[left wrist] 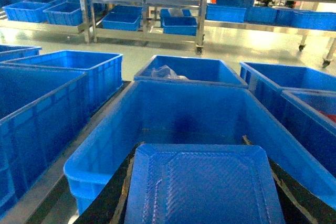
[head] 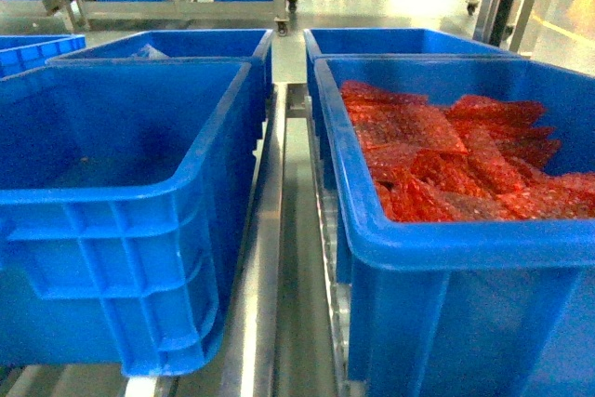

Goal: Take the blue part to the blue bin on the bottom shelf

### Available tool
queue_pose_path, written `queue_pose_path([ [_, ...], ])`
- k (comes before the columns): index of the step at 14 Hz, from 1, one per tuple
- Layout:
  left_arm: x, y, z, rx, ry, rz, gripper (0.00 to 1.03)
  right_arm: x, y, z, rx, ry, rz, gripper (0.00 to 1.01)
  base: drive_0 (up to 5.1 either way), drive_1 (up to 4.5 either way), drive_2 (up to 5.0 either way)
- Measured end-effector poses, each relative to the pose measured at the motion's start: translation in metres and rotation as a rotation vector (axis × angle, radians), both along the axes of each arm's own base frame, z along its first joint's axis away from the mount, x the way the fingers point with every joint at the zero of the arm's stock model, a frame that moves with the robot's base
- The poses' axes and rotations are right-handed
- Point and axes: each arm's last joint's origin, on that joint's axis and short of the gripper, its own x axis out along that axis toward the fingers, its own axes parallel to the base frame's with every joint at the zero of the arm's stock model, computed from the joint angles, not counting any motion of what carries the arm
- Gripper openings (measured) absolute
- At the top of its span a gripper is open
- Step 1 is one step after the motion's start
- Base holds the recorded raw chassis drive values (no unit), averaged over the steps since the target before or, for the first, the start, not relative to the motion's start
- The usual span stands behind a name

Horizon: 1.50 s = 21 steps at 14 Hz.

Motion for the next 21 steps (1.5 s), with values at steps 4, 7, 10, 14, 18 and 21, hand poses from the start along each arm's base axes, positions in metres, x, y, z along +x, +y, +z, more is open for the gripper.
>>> queue_pose_path([
  [4,0.0001,0.0000,0.0001,0.000,0.000,0.000,0.44,0.0000,0.0000,-0.0002,0.000,0.002,0.001,0.98,0.0,4.22,-4.2],
  [7,0.0006,0.0000,-0.0009,0.001,0.010,0.001,0.44,0.0000,0.0001,-0.0004,0.000,0.004,0.002,0.98,0.0,1.46,-1.4],
  [10,0.0003,0.0000,-0.0003,0.000,0.003,0.000,0.44,0.0000,0.0000,-0.0003,0.000,0.003,0.000,0.98,0.0,0.00,0.0],
  [14,0.0002,0.0000,-0.0002,0.000,0.002,0.000,0.44,0.0000,0.0000,-0.0003,0.000,0.003,0.001,0.98,0.0,0.00,0.0],
  [18,0.0002,0.0000,-0.0002,0.000,0.002,0.000,0.44,0.0000,0.0000,-0.0003,0.000,0.003,0.001,0.98,0.0,0.00,0.0],
  [21,0.0002,0.0000,-0.0002,0.000,0.002,0.000,0.44,0.0000,0.0000,-0.0003,0.000,0.003,0.001,0.98,0.0,0.00,0.0],
])
